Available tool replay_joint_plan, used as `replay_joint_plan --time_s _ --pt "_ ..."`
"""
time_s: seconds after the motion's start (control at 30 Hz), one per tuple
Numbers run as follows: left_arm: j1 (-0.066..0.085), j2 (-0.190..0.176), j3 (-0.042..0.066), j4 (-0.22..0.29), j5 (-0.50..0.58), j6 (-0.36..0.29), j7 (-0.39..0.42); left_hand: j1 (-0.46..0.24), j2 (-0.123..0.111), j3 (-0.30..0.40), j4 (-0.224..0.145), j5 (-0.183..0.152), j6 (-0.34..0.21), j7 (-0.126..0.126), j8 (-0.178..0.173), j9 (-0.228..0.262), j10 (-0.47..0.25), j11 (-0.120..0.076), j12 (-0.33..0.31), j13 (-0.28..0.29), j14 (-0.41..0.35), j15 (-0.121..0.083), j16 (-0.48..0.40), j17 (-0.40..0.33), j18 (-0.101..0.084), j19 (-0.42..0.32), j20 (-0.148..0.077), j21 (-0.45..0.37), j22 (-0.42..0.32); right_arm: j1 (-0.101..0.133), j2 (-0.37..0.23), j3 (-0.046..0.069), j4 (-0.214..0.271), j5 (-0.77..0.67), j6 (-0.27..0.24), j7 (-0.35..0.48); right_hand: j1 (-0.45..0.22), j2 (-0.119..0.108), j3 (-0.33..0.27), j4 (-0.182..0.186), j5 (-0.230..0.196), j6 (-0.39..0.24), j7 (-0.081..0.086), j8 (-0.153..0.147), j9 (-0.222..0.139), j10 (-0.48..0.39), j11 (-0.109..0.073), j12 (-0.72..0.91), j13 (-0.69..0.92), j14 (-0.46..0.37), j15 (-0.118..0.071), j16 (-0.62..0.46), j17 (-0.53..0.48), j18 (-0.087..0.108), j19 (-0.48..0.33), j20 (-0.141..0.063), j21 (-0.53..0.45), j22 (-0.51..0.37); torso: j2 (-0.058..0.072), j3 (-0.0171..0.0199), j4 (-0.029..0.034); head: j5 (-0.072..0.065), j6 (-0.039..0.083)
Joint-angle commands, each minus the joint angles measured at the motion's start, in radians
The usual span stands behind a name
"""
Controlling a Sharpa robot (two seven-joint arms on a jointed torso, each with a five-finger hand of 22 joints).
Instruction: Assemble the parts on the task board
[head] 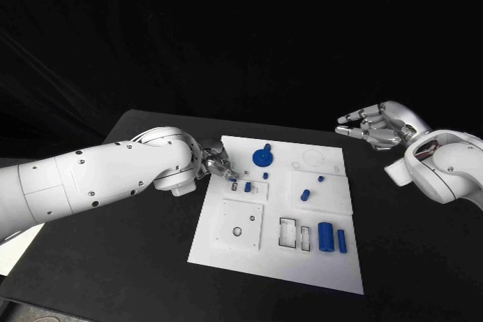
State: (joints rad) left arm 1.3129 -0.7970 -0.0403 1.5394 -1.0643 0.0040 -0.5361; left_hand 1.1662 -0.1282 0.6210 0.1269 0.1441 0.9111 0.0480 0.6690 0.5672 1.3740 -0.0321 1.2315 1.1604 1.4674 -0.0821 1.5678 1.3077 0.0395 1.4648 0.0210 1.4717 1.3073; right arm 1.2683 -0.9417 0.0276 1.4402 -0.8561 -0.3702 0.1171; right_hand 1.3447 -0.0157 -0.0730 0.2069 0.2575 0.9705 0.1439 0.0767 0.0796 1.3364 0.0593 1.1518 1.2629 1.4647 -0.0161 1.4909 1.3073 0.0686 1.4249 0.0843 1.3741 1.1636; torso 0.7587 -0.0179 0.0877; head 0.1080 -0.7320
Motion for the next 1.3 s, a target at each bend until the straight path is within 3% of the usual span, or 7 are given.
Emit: replay_joint_plan --time_s 0.03,0.47,1.3 --pt "-0.003 -0.001 0.001 0.003 -0.033 -0.029 0.021 -0.008 -0.003 0.151 -0.145 0.004 0.005 -0.007 0.006 -0.001 0.01 -0.001 0.009 0.004 0.103 -0.005 0.003 0.263 -0.007 0.052 -0.005 0.006 0.121 -0.002 -0.001 0.0 0.003 -0.007 0.011 0.002 -0.005 0.001 -0.005 0.0 0.001 0.002 0.004 -0.003 -0.001 -0.003 0.001 0.001 0.0 0.079 -0.002 -0.004 0.15 0.01 -0.005 -0.001 -0.007 -0.001 0.002 0.0007 -0.0019 0.002 0.0" --pt "-0.02 0.013 0.001 -0.018 -0.037 0.009 -0.004 -0.01 -0.007 0.154 -0.148 0.004 0.008 -0.008 0.008 -0.003 0.014 -0.002 0.013 0.008 0.103 -0.006 0.003 0.263 -0.008 0.054 -0.005 0.009 0.125 -0.003 -0.003 0.0 0.006 -0.007 0.01 0.004 -0.005 0.001 -0.005 0.0 0.001 0.002 0.004 -0.003 -0.001 -0.003 0.001 0.001 0.0 0.079 -0.002 -0.004 0.15 0.01 -0.005 -0.001 -0.007 -0.001 0.002 0.0018 -0.0022 0.0 -0.01" --pt "-0.022 0.02 0.0 -0.022 -0.037 0.087 -0.019 -0.013 -0.014 0.158 -0.153 0.004 0.012 -0.01 0.01 -0.006 0.02 -0.003 0.02 0.016 0.103 -0.006 0.003 0.263 -0.009 0.056 -0.006 0.013 0.131 -0.003 -0.003 0.0 0.007 0.012 0.012 0.005 -0.006 0.002 -0.006 0.0 0.001 0.002 0.004 -0.003 0.0 -0.004 0.001 -0.001 -0.001 0.079 -0.002 -0.005 0.148 0.011 -0.007 -0.001 -0.009 -0.005 0.002 0.0016 -0.0014 0.004 -0.017"
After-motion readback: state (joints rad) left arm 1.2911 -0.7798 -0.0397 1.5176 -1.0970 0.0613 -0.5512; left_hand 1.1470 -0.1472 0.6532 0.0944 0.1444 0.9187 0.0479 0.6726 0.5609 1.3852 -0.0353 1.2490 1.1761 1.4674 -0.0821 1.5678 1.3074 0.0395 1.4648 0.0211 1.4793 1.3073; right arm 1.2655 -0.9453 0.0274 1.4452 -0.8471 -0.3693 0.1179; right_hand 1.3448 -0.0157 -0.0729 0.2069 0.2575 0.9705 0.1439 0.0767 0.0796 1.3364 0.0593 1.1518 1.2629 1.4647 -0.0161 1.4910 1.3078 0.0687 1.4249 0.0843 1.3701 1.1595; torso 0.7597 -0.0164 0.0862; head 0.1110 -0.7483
